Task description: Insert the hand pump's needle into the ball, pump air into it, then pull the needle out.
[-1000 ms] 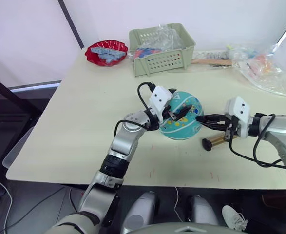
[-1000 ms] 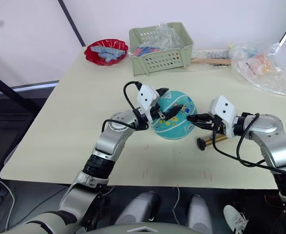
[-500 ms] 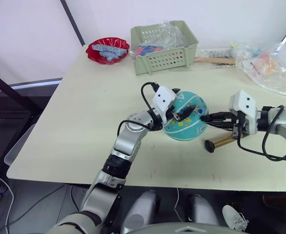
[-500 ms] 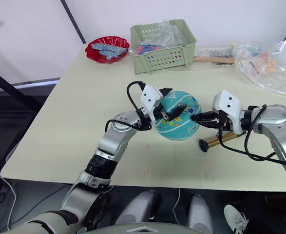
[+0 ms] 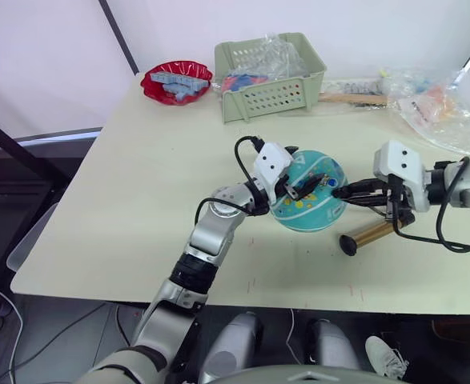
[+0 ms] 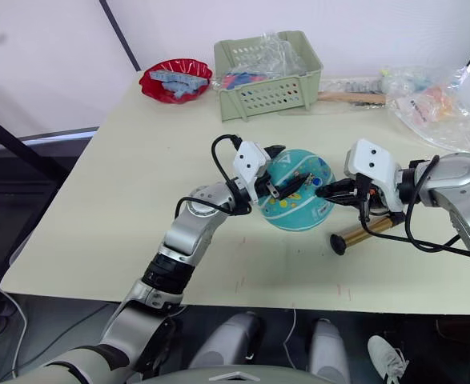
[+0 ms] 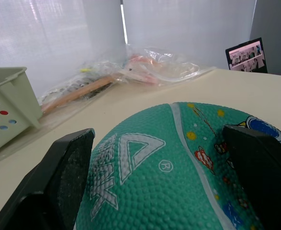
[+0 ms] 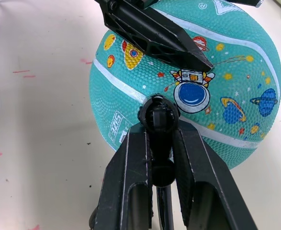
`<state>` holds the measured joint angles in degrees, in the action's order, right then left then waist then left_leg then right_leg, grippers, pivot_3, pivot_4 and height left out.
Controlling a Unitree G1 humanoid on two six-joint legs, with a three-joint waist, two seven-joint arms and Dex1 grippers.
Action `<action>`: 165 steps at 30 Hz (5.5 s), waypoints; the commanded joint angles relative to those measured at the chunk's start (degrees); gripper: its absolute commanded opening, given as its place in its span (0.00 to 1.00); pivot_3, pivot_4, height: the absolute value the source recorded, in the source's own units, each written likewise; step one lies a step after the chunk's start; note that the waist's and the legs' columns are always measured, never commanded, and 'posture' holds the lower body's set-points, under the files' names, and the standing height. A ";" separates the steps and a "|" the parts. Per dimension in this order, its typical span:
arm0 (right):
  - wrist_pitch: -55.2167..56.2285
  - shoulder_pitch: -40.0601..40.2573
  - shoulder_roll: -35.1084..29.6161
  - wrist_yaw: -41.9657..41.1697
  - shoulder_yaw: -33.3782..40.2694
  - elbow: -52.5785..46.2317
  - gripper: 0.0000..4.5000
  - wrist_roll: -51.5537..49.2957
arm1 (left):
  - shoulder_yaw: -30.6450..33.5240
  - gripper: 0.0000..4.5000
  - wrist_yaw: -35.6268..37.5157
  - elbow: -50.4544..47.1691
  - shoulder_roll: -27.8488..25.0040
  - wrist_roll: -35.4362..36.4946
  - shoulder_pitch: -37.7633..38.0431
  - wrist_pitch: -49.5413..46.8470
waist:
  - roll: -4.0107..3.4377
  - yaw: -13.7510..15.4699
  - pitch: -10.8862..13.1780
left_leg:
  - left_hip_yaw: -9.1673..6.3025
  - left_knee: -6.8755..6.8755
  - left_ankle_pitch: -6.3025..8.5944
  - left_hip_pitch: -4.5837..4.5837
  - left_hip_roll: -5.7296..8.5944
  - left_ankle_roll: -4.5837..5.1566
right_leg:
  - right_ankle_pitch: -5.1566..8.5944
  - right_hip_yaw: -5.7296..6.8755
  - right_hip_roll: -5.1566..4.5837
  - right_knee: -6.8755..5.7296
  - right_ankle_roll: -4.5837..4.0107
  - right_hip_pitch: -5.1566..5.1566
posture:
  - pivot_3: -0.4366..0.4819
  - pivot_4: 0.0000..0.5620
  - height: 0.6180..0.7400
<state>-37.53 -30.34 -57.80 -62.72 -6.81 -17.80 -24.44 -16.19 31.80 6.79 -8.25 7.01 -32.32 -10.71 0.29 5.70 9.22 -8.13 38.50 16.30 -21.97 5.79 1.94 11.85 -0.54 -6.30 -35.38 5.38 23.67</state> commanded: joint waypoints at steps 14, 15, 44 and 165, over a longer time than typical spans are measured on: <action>2.06 -7.02 -1.75 -0.81 7.28 -4.10 0.02 0.01 | -10.18 1.00 2.95 29.49 1.62 -11.31 -2.56 -1.48 | -0.01 1.06 -0.01 | -0.07 0.66 -0.03 0.05 0.07 0.04 | -0.13 0.10 -0.02 -0.21 0.23 -0.30 | 0.48 0.27 1.00; 1.76 -7.25 -1.74 -0.91 7.51 -4.09 0.02 -0.20 | -10.44 1.00 3.10 30.33 1.84 -11.68 -2.70 -1.24 | -0.01 1.13 -0.01 | -0.07 0.66 -0.03 0.05 0.07 0.04 | -0.13 0.10 -0.02 -0.21 0.23 -0.30 | 0.48 0.27 1.00; 2.50 -11.06 -5.93 -7.83 11.79 1.01 0.02 -0.56 | -10.83 1.00 3.15 35.81 2.70 -14.51 -2.08 1.55 | -0.02 1.65 -0.02 | -0.10 0.72 -0.09 0.01 0.17 0.13 | -0.18 0.15 -0.14 -0.20 0.32 -0.32 | 0.48 0.27 1.00; 42.92 27.82 16.47 27.38 20.50 12.27 0.02 18.46 | 20.34 1.00 44.91 -18.71 -32.25 29.31 18.42 -9.97 | -0.27 -6.35 -0.37 | 1.23 -0.09 -0.14 -0.51 -0.13 0.26 | -0.07 -1.83 0.42 -0.76 0.01 1.42 | 0.48 0.27 1.00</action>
<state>2.27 -2.91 -41.35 -34.89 13.13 -4.40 -5.93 2.10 75.91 -10.59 -39.57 35.21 -14.24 -21.95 0.03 -0.65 8.85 -6.90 38.41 16.15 -22.43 5.65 2.19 11.79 -2.38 -5.88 -36.20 5.39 25.07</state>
